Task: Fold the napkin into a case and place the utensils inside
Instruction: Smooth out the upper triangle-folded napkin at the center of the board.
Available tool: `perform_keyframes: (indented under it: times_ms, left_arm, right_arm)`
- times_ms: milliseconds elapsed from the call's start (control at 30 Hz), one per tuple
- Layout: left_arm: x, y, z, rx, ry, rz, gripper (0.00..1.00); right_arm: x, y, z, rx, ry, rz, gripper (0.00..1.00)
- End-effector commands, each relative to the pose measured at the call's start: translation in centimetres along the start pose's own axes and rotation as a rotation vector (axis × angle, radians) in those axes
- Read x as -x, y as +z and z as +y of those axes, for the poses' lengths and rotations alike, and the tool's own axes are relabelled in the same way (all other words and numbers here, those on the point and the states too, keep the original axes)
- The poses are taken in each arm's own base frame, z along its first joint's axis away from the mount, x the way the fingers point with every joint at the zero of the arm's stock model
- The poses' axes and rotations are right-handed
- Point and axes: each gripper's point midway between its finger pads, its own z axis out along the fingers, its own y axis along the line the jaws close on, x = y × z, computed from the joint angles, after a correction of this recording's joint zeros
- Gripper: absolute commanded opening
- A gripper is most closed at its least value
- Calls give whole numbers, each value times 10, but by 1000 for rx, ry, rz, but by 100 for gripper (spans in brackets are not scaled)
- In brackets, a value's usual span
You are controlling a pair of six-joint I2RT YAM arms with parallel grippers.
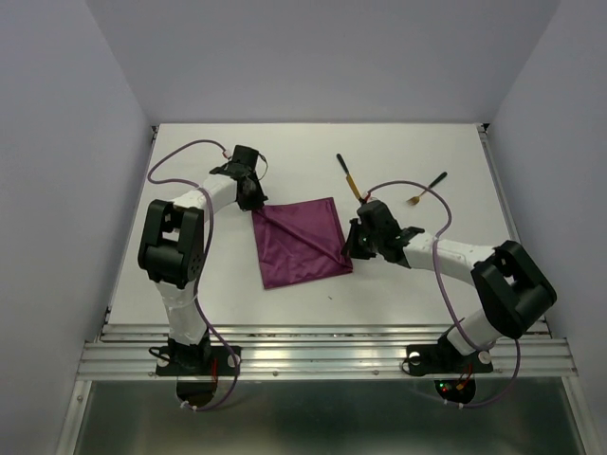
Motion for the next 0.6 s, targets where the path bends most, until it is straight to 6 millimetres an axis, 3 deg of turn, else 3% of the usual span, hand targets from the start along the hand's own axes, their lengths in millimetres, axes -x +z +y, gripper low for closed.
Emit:
perform_keyframes:
  times_ms: [0, 300, 567]
  left_arm:
    - [19, -10, -6, -15, -4, -55, 1]
    - [18, -13, -2, -11, -9, -57, 1]
    - [33, -29, -12, -46, -7, -94, 1]
  right_arm:
    - [-2, 1, 8, 42, 23, 1, 3]
    - [-24, 16, -12, -17, 17, 61, 2]
    - [8, -3, 9, 8, -11, -23, 2]
